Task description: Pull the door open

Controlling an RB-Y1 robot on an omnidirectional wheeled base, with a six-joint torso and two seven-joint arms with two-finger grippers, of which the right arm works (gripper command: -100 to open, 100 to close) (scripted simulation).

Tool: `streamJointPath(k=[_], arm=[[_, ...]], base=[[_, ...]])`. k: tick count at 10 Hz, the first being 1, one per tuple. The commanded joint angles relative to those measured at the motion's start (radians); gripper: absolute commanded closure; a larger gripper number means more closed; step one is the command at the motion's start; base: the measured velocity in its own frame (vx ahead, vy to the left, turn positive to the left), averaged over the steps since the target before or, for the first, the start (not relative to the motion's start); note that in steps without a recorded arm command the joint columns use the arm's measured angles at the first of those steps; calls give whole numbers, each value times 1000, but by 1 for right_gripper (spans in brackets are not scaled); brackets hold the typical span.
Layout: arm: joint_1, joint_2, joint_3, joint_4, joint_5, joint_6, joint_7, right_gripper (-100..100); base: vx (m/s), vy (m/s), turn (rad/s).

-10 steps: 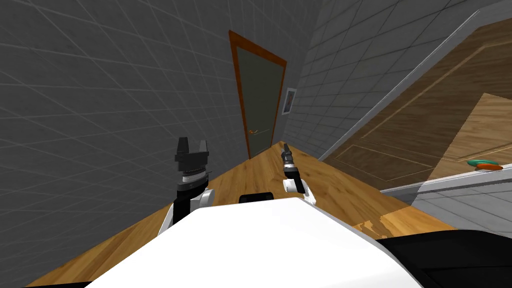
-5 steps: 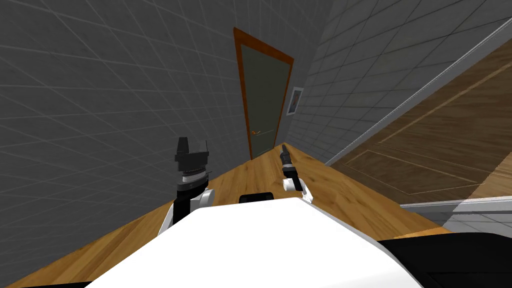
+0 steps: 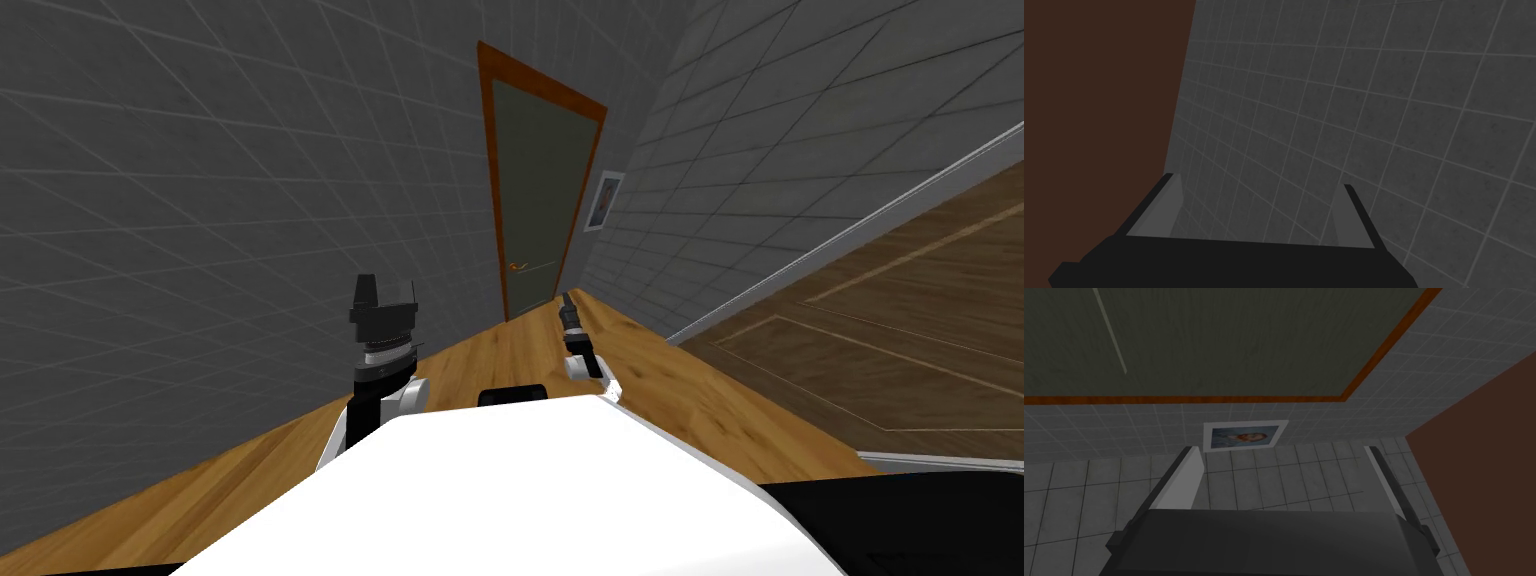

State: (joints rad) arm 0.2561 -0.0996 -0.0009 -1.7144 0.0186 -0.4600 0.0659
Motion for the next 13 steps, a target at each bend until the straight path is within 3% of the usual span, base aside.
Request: streamJointPath(k=[1, 9, 13], arm=[[-22, -6, -3, 48, -5, -11, -2, -100], [-113, -38, -15, 248, -35, -48, -18, -100], [-147, -49, -20, 324, -46, -62, -24, -100]], base=[[84, -29, 143], [86, -49, 133], [65, -39, 97]])
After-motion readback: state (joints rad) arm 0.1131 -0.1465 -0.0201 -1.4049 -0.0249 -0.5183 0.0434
